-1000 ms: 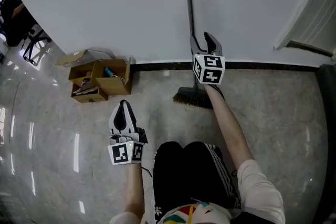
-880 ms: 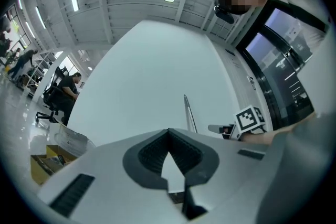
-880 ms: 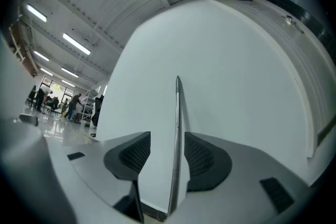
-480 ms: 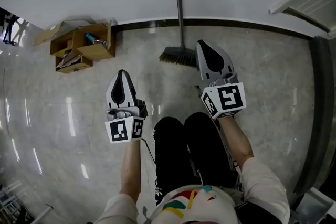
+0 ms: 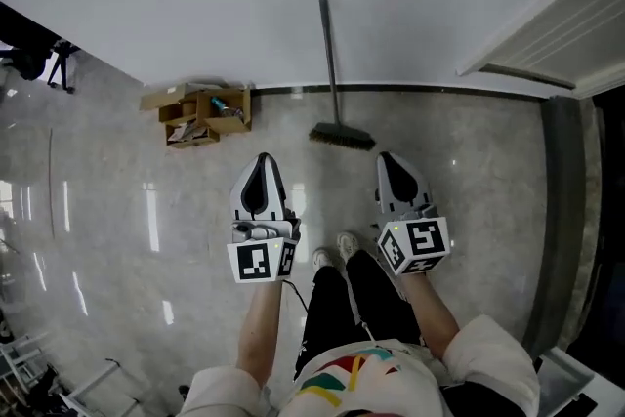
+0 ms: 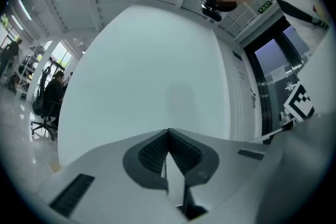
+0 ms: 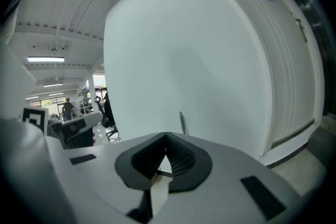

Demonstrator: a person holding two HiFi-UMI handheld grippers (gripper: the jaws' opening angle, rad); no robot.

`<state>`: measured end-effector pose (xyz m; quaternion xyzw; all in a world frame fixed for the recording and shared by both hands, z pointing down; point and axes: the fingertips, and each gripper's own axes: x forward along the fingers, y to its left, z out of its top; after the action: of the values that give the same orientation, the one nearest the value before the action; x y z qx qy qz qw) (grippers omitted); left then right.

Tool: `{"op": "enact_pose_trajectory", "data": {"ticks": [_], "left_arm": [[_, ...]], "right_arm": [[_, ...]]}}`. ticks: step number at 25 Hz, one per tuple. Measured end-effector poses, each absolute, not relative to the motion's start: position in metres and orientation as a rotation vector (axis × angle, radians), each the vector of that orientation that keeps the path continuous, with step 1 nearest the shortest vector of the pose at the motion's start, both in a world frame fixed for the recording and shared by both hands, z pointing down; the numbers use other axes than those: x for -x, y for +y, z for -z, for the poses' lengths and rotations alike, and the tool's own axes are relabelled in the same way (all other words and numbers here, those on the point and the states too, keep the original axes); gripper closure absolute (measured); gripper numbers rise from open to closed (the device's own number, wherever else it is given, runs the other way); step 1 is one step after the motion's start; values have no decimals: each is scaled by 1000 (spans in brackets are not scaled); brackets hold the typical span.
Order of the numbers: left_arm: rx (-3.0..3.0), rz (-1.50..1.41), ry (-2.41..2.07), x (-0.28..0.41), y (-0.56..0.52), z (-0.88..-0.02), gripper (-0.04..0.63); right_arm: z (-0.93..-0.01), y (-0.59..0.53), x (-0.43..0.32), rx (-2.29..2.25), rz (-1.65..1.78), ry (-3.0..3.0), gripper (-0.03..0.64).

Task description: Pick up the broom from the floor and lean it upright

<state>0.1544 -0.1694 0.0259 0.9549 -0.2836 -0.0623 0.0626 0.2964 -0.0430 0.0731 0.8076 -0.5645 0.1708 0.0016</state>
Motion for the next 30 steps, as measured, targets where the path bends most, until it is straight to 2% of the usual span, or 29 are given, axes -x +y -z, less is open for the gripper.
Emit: {"op": "enact_pose_trajectory", "data": {"ticks": [3, 8, 17, 24, 30], "left_arm": [[-2891, 148, -873, -157, -125, 53, 551], [-2949, 99, -816, -167, -54, 108, 551], [-2957, 160, -703, -177, -44, 128, 551], [-2922, 231, -798, -124, 3, 137, 551], [-2937, 182, -835, -121, 5, 128, 551]], "right_arm": [[-12, -16, -264, -2405, -585, -1820, 604], [60, 37, -239, -2353, -486, -1896, 604], [79, 53, -256, -2346, -373, -1818, 604], [109, 113, -254, -2443, -321, -1733, 604], [104, 114, -262, -2451, -311, -1760, 604]]}}
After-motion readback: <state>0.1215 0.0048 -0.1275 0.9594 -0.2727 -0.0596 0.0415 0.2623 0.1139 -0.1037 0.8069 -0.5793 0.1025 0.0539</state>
